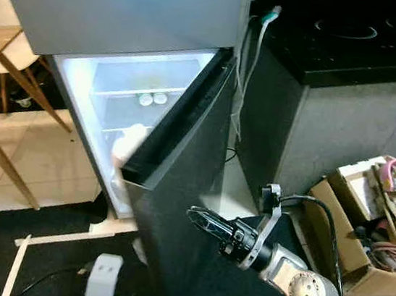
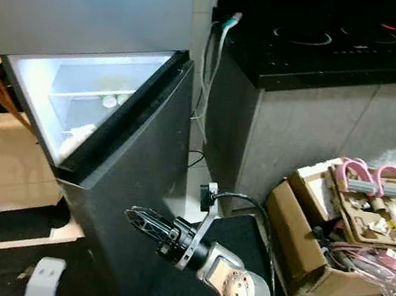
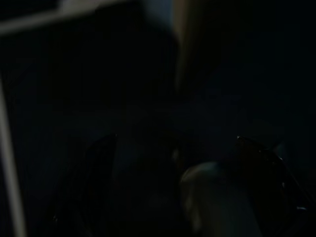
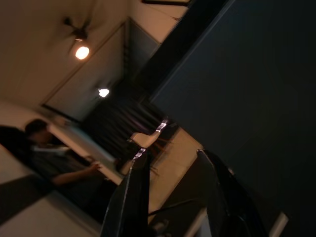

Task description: Restocking fridge

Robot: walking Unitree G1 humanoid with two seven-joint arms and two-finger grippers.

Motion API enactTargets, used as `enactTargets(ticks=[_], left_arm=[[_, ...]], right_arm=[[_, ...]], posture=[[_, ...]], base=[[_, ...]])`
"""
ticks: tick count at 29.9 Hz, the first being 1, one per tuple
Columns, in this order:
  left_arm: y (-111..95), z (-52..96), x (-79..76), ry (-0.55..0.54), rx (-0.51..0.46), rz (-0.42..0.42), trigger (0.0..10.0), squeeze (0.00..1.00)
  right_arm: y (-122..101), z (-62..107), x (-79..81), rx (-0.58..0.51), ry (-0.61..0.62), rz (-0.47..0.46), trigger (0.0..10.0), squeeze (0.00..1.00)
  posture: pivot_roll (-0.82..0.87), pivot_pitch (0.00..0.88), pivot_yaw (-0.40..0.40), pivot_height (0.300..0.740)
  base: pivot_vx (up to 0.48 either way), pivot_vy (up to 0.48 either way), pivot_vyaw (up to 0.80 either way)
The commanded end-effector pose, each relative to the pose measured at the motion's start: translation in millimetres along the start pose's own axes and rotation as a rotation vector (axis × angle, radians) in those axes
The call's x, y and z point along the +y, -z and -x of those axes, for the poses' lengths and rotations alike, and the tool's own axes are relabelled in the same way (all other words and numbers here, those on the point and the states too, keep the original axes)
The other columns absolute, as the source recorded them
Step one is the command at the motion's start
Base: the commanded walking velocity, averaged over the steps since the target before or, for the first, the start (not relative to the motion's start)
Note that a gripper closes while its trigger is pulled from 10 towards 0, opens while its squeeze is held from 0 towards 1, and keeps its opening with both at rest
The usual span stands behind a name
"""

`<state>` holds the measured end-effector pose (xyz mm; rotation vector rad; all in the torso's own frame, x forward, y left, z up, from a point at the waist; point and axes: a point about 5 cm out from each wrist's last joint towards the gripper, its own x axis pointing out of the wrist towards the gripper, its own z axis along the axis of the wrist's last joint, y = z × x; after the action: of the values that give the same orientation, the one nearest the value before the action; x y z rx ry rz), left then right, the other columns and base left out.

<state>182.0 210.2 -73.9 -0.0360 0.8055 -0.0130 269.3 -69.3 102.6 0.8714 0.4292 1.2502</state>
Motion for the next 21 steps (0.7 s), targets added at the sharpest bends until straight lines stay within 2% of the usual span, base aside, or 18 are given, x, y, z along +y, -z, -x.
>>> enactTargets(ticks=[1,2,3,4,5,6,7,8,11,12,13,14,19,21], left_arm=[[3.6,2.4,8.0,-0.025,0.021,-0.002,10.0,0.00],[11.1,5.6,11.8,-0.035,0.046,-0.010,10.0,0.00],[11.1,5.6,11.8,-0.035,0.046,-0.010,10.0,0.00],[16.9,8.2,14.8,-0.044,0.066,-0.016,10.0,0.00],[16.9,8.2,14.8,-0.044,0.066,-0.016,10.0,0.00],[21.7,10.5,17.5,-0.051,0.081,-0.020,10.0,0.00],[26.2,12.9,20.6,-0.058,0.096,-0.022,10.0,0.00],[26.2,12.9,20.6,-0.058,0.096,-0.022,10.0,0.00],[27.5,13.5,22.5,-0.062,0.106,-0.015,10.0,0.00],[27.5,13.5,22.5,-0.062,0.106,-0.015,10.0,0.00],[27.1,12.6,22.1,-0.060,0.118,-0.018,10.0,0.00],[26.5,11.6,20.9,-0.054,0.126,-0.025,10.0,0.00],[25.1,10.1,18.9,-0.047,0.134,-0.029,10.0,0.00],[19.9,6.3,14.0,-0.037,0.131,-0.030,10.0,0.00]], right_arm=[[6.5,3.9,-9.8,0.016,0.071,0.004,10.0,0.00],[9.4,22.2,-47.1,0.028,0.382,0.054,10.0,0.00],[9.4,22.2,-47.1,0.028,0.382,0.054,10.0,0.00],[15.9,41.8,-68.6,0.071,0.630,0.094,10.0,0.00],[15.9,41.8,-68.6,0.071,0.630,0.094,10.0,0.00],[21.0,66.2,-83.7,0.111,0.841,0.157,10.0,0.00],[25.4,100.7,-90.5,0.118,1.057,0.187,10.0,0.00],[25.4,100.7,-90.5,0.118,1.057,0.187,10.0,0.00],[34.8,135.7,-93.9,0.142,1.243,0.209,10.0,0.00],[34.8,135.7,-93.9,0.142,1.243,0.209,10.0,0.00],[45.4,155.5,-94.6,0.207,1.338,0.269,10.0,0.00],[55.4,165.1,-94.4,0.251,1.382,0.296,10.0,0.00],[72.1,177.3,-95.3,0.290,1.442,0.312,10.0,0.00],[99.3,191.2,-93.1,0.313,1.527,0.287,10.0,0.00]], posture=[[-0.09,0.068,0.079,0.726],[-0.08,0.070,0.075,0.726],[-0.08,0.070,0.075,0.726],[-0.08,0.071,0.074,0.726],[-0.08,0.071,0.074,0.726],[-0.08,0.071,0.073,0.726],[-0.08,0.071,0.073,0.726],[-0.08,0.071,0.073,0.726],[-0.08,0.069,0.077,0.726],[-0.08,0.069,0.077,0.726],[-0.08,0.069,0.077,0.726],[-0.08,0.069,0.077,0.726],[-0.08,0.069,0.077,0.726],[-0.08,0.069,0.077,0.726]], base=[[0.000,0.000,0.00],[0.000,0.000,0.00],[0.000,0.000,0.00],[0.000,0.000,0.00],[0.000,0.000,0.00],[0.000,0.000,0.00],[0.000,0.000,0.00],[0.000,0.000,0.00],[0.000,0.000,0.00],[0.000,0.000,0.00],[0.000,0.000,0.00],[0.000,0.000,0.00],[0.000,0.000,0.00],[0.000,0.000,0.00]])
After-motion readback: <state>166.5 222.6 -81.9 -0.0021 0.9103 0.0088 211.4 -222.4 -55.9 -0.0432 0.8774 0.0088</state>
